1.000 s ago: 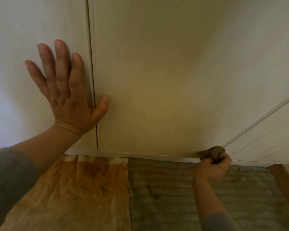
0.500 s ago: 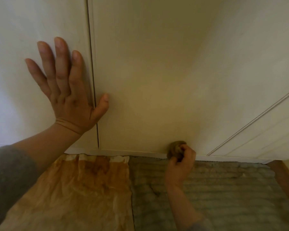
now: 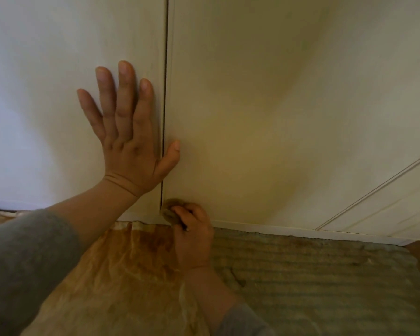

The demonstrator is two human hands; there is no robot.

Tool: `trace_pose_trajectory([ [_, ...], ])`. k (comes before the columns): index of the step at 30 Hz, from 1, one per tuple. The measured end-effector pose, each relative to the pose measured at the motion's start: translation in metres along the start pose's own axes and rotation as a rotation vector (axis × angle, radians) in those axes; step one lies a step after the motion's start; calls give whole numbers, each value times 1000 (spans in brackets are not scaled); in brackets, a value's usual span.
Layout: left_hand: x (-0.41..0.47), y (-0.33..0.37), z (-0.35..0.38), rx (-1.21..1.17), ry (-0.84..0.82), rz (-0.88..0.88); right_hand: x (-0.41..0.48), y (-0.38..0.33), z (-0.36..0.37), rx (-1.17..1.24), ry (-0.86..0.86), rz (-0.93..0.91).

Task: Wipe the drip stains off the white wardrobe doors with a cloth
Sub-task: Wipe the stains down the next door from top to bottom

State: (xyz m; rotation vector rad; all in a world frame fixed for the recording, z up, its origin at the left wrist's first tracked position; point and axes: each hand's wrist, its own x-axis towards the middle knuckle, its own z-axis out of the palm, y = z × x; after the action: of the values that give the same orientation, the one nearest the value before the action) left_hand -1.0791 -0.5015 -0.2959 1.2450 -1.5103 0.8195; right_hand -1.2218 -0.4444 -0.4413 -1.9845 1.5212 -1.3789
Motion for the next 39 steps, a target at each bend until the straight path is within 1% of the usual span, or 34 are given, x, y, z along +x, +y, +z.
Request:
trace_pose_trajectory([
  [2, 0, 0, 0, 10, -7, 10, -2, -5, 7, -24, -48, 1],
  [4, 1, 0, 0, 9, -6, 14, -3, -7, 9, -54, -49, -6],
  [9, 0, -1, 1, 24, 24, 10, 2, -6, -5, -95, 8, -47],
  [13, 0, -2, 1, 31, 31, 28, 1, 32, -48, -148, 102, -35],
  [14, 0, -2, 1, 31, 28, 29, 0, 45, -64, -154, 135, 7],
  [18, -1, -3, 3, 10, 60, 23, 6, 84, -128, -152, 307, 285],
  [21, -5, -3, 6, -2, 51, 13, 16, 109, -166, -152, 514, 536],
  [22, -6, -2, 6, -5, 42, 11, 18, 115, -176, -161, 570, 625],
  [23, -7, -3, 6, -4, 34, 7, 20, 121, -182, -174, 591, 682],
  [26, -5, -3, 3, 9, 13, 2, 18, 119, -188, -189, 570, 715],
  [30, -1, -1, -2, 30, -31, 25, 10, 103, -178, -151, 586, 754],
  [33, -1, -1, -12, 22, -97, 15, -2, 87, -171, -100, 527, 742],
  [35, 0, 4, -28, 1, -172, 2, -10, 71, -172, -55, 471, 706],
  [37, -4, 16, -45, -68, -308, 24, -17, 57, -174, -27, 402, 653],
  [39, -10, 28, -68, -184, -439, 163, -21, 39, -178, 8, 329, 607],
])
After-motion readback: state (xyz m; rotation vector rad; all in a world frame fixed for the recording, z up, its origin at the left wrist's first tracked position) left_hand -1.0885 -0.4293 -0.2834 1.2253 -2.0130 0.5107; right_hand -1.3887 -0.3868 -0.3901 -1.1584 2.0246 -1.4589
